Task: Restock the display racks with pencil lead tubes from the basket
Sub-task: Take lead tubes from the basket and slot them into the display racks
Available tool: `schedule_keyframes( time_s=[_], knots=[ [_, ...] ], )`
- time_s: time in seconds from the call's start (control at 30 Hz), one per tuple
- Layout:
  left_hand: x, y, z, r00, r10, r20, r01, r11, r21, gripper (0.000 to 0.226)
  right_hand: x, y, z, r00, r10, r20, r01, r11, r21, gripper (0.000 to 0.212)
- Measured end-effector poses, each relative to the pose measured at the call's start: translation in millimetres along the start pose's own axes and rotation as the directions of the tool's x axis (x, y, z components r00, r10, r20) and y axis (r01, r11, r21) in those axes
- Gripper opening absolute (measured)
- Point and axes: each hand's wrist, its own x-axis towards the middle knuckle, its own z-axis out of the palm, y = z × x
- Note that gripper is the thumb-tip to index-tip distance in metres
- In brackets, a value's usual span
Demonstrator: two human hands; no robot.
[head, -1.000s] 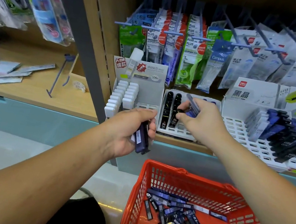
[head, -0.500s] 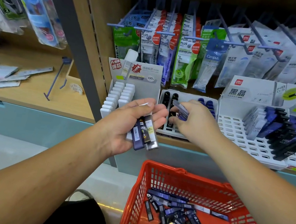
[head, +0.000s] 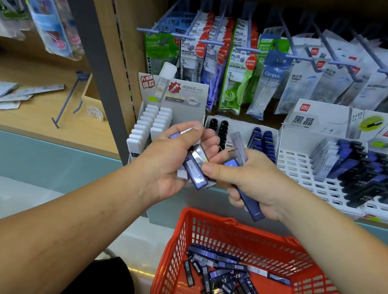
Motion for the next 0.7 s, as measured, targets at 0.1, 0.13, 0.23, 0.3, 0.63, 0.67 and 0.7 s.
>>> schedule_keyframes(
  time_s=[0.1,0.13,0.23,0.3,0.63,0.67,0.7],
  knots=[
    [3.1,1.3,-1.4,1.0,0.015,-0.023,-0.014,0.999,0.039,0.005,-0.8,1.4,-3.5,0.999,-0.042,0.004,0.042,0.996,-0.081,0.02],
    [5.3,1.9,-2.1,0.999,0.023,-0.036,-0.021,0.998,0.055,0.006,-1.5,1.7,-3.3,0.998,-0.061,0.008,0.061,0.991,-0.123,0.019],
    [12.1,1.2,-4.6,0.992,0.067,-0.104,-0.057,0.994,0.098,0.011,-1.2,2.8,-4.1,0.996,-0.086,-0.003,0.085,0.983,-0.163,0.014],
    [15.5,0.9,-6.6,0.984,0.102,-0.148,-0.086,0.99,0.112,0.01,-0.1,2.6,-7.4,0.997,-0.063,-0.033,0.058,0.989,-0.133,0.013],
    [10.3,0.8,-13.6,0.976,0.212,0.057,-0.21,0.826,0.523,0.021,10.2,6.4,-16.4,0.989,-0.035,-0.144,0.041,0.998,0.044,0.009],
    [9.7,0.9,-13.5,0.975,0.208,0.074,-0.215,0.814,0.54,0.023,10.1,7.2,-16.1,0.99,-0.041,-0.133,0.045,0.999,0.03,0.011],
    [9.5,1.8,-13.4,0.973,0.21,0.093,-0.225,0.794,0.564,0.023,9.8,7.4,-16.0,0.989,-0.066,-0.133,0.065,0.998,-0.01,0.014]
  ],
)
